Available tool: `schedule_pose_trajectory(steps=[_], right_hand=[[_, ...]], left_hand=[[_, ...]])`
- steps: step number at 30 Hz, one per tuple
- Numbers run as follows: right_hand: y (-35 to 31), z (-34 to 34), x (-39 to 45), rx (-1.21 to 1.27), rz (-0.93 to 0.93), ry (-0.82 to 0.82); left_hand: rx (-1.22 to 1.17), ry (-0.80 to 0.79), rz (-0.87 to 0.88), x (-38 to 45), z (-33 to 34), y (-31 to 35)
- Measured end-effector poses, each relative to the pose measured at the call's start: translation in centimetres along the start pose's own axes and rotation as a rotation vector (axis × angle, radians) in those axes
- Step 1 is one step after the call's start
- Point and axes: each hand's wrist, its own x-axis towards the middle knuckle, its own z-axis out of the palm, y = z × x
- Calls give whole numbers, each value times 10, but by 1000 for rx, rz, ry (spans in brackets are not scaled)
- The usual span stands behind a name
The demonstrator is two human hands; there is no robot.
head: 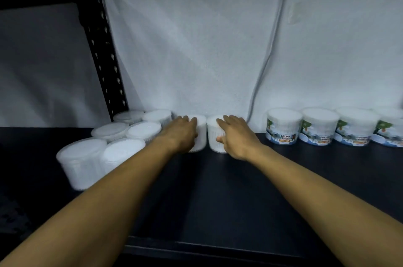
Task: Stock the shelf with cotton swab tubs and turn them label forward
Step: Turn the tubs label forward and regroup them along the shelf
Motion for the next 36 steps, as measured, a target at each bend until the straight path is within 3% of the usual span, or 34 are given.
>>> schedule_pose_trajectory(steps=[15,25,32,36], right_hand=[[16,-79,-175,21,-67,-33],[54,-101,-229,185,-124,-65],[56,-106,-236,287,-118,-114],[44,-114,-231,342,31,-95]], left_hand=[[-285,27,234,-142,-30,75],[-401,12,496,-166,-37,67],[-457,-92,432,-169,-50,63],[-459,-62,167,-169,-62,79]])
